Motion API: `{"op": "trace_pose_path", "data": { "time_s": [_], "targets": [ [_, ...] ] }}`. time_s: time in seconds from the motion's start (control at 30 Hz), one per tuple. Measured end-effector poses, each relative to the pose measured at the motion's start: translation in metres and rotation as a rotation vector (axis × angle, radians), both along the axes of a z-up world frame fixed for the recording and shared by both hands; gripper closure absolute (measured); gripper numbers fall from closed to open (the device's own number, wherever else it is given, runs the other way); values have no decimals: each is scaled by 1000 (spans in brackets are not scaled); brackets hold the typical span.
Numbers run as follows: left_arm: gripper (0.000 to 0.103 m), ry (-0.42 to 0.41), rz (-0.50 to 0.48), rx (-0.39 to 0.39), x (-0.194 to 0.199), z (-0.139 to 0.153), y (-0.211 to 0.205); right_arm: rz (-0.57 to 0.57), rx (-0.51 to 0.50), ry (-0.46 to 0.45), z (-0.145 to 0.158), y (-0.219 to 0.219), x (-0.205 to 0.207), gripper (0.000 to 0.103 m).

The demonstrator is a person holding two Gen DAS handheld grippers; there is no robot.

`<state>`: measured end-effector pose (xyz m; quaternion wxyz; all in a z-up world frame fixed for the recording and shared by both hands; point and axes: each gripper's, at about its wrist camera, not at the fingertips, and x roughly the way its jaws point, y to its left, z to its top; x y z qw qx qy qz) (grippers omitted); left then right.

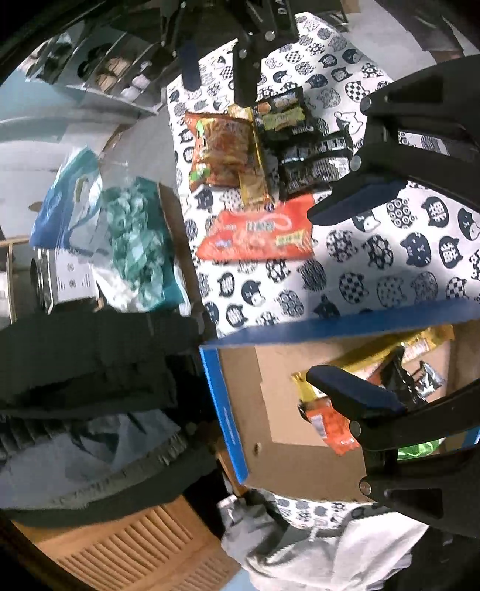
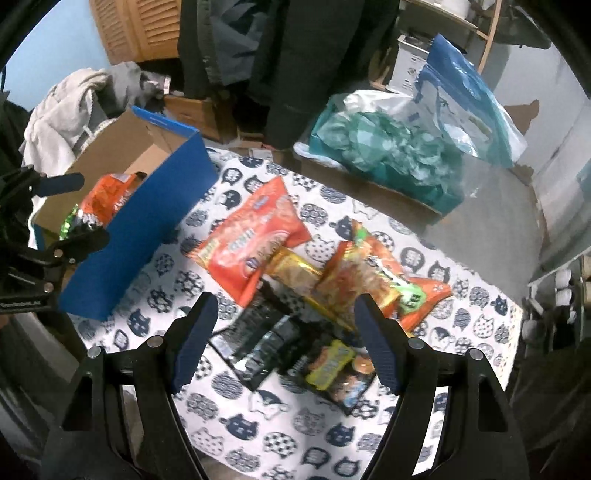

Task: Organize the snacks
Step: 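Move both tools back over the snack pile on the table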

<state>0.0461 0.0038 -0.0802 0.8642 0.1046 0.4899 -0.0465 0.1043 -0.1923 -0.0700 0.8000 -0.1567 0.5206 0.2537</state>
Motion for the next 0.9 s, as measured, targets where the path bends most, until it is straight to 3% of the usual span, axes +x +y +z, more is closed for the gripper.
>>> {"op": "trace_pose_path", "data": {
  "time_s": [0.17,0.4,0.9],
  "targets": [
    [23,42,-37,16,15,-6,-16,-9,-2,20,-3,-14,16,27],
    [23,115,-63,3,45,-25,-32,72,-98,15,-18,-20,35,27],
    [23,217,-97,-29,102,-72,-65,106,-113,95,-74,-19,69,27]
  ]
}}
